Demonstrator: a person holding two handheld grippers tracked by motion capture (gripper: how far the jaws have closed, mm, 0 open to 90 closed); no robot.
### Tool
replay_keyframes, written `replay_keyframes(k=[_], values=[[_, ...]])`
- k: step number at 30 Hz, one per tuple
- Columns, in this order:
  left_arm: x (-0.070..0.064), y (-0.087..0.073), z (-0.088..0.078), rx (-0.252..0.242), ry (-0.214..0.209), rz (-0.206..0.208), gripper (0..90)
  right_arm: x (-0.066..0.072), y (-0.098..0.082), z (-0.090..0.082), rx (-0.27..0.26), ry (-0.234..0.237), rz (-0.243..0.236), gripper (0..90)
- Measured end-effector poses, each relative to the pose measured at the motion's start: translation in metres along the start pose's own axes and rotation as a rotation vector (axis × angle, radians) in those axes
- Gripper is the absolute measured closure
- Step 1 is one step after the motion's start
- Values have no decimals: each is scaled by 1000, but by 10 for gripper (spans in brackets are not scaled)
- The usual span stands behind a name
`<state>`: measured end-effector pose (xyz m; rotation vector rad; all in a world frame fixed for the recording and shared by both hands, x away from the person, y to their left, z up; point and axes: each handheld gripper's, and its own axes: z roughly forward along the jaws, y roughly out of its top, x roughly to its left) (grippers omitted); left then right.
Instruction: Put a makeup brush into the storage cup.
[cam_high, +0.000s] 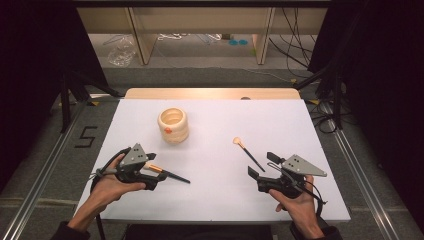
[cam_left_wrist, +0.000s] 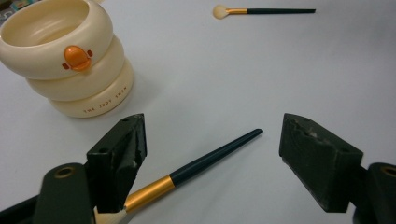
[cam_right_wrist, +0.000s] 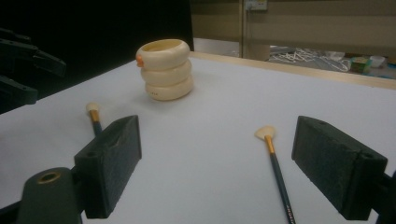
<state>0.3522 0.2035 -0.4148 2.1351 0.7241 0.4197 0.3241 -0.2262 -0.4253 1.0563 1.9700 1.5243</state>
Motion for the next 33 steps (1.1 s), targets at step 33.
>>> replay_keyframes(k=[33], values=[[32, 1, 38, 302, -82, 124, 313, 1, -1, 2, -5, 31, 3, 178]])
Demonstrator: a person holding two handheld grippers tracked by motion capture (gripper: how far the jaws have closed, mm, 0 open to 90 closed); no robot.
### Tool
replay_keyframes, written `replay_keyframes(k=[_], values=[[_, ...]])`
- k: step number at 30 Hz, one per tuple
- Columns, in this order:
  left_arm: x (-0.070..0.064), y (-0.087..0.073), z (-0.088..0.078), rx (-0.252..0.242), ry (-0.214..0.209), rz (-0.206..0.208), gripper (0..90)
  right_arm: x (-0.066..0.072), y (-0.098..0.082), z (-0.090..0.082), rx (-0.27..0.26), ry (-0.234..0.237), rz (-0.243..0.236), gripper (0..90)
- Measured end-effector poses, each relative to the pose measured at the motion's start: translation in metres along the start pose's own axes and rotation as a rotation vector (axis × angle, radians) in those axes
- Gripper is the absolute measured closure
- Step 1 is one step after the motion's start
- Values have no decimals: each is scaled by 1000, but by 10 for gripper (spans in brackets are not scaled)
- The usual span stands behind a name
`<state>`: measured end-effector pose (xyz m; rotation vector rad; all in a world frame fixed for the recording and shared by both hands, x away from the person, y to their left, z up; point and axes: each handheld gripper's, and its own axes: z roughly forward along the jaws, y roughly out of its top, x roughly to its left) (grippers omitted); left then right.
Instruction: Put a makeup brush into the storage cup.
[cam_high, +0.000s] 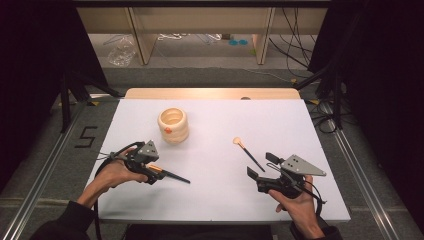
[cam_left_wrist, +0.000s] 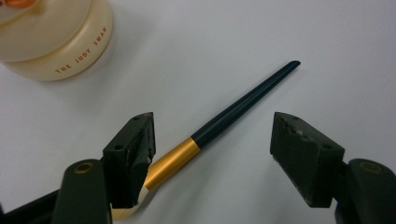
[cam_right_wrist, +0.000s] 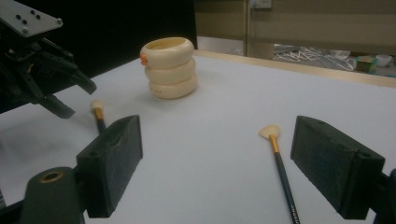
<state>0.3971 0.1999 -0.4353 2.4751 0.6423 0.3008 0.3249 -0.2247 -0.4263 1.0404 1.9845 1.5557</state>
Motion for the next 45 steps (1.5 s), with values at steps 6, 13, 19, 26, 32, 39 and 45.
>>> replay_keyframes(k=[6, 13, 19, 26, 32, 39, 45], values=[[4, 2, 7, 47, -11, 28, 314, 0, 0, 0, 0, 2, -2, 178], [10, 3, 16, 73, -44, 16, 321, 0, 0, 0, 3, 4, 2, 178], [16, 2, 21, 102, -55, 23, 344, 0, 0, 0, 2, 3, 0, 178], [18, 5, 25, 150, -65, 68, 364, 0, 0, 0, 2, 2, 0, 180], [19, 5, 32, 161, -71, 52, 388, 0, 0, 1, -4, 1, 2, 180], [22, 5, 35, 197, -81, 55, 440, 0, 0, 1, -6, 4, 2, 180], [24, 3, 36, 211, -100, 42, 502, 0, 0, 1, -7, 7, 4, 180]])
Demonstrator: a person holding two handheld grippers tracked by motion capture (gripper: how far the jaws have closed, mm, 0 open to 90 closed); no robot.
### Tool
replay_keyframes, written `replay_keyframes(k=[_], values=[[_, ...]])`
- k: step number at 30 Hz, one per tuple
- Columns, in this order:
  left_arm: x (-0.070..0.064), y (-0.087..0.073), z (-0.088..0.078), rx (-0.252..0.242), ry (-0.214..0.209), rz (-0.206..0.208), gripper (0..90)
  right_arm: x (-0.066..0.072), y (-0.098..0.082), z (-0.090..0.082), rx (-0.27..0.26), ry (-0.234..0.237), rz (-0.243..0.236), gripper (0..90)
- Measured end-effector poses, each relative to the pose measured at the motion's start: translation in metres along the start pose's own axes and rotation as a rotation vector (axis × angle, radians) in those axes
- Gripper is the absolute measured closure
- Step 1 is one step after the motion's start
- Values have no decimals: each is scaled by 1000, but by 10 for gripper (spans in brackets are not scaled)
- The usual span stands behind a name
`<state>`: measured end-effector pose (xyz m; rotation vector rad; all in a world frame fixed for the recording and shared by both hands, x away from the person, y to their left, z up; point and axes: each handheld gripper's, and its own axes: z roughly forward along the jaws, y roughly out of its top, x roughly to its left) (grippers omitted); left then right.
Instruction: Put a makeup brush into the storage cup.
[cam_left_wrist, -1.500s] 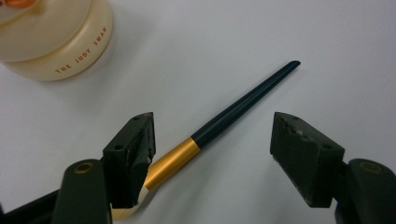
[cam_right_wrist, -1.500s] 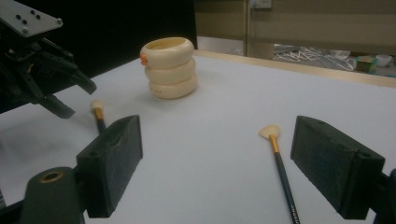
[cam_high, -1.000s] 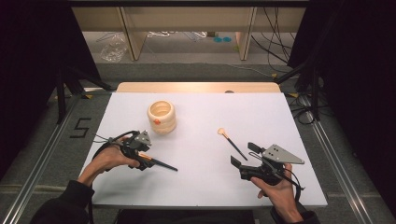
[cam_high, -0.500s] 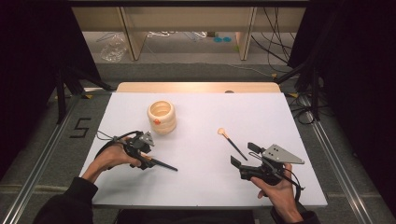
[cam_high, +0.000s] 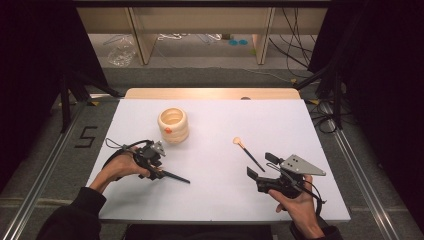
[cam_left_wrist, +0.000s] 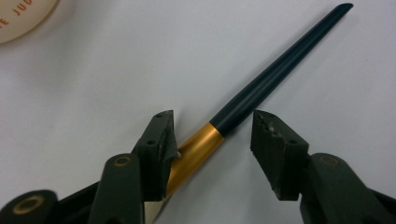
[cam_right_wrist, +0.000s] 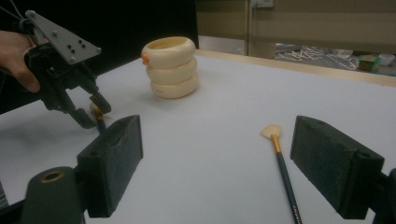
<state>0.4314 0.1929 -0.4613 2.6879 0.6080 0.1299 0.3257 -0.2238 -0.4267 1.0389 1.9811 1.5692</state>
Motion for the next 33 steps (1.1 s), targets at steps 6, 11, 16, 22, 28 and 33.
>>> replay_keyframes(k=[6, 11, 16, 22, 28, 33], values=[[0, 0, 2, 33, -13, 1, 554, 0, 0, 0, 1, 1, -1, 180], [-1, -1, 3, 60, -31, 10, 614, 0, 0, 0, 0, 1, -2, 181], [-3, 1, 3, 88, -28, 16, 652, 0, 0, 0, 1, 1, -2, 182], [-6, 5, 3, 118, -24, 41, 693, 0, 0, 0, 1, 2, -2, 184], [-7, 7, 2, 146, -27, 77, 734, 0, 0, 0, 2, 2, -2, 185], [-7, 8, 3, 161, -35, 86, 767, 0, 0, -1, 14, -7, -5, 185]])
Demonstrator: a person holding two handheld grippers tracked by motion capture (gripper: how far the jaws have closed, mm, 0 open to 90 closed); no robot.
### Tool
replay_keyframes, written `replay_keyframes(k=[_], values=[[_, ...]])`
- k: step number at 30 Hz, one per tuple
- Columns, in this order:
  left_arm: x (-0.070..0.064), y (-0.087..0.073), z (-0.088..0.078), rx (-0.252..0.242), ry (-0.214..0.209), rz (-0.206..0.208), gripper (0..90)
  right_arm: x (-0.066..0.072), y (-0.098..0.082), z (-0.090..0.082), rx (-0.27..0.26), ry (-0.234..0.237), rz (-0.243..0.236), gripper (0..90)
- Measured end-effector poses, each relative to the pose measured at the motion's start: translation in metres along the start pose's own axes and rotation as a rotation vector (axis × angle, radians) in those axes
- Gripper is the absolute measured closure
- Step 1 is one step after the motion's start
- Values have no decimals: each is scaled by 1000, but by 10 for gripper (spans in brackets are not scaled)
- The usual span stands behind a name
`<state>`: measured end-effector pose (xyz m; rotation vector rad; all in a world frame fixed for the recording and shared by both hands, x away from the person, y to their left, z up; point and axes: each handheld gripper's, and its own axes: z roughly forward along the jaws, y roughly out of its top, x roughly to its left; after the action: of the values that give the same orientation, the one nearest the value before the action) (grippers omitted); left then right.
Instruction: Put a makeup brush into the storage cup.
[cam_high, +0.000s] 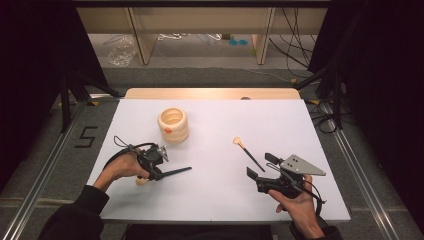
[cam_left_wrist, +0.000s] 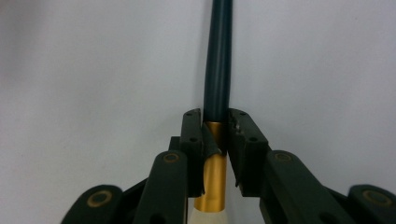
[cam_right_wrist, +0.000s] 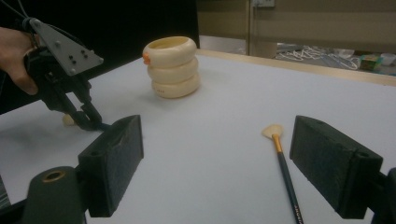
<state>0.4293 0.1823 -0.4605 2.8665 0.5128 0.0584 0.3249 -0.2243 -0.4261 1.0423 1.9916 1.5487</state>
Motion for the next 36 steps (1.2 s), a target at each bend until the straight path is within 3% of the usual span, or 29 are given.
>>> replay_keyframes(k=[7, 17, 30, 36], values=[[-2, 3, -1, 30, 7, 10, 776, 0, 0, 1, -13, 16, 6, 185], [-7, 5, -2, 53, 23, 64, 782, 1, 0, 1, -4, 21, 9, 185], [-20, 11, -13, 25, 33, 106, 783, 1, 1, 2, 9, 24, -12, 185], [-29, 17, -21, 0, 40, 138, 783, 5, 3, 8, 47, 74, -59, 184]])
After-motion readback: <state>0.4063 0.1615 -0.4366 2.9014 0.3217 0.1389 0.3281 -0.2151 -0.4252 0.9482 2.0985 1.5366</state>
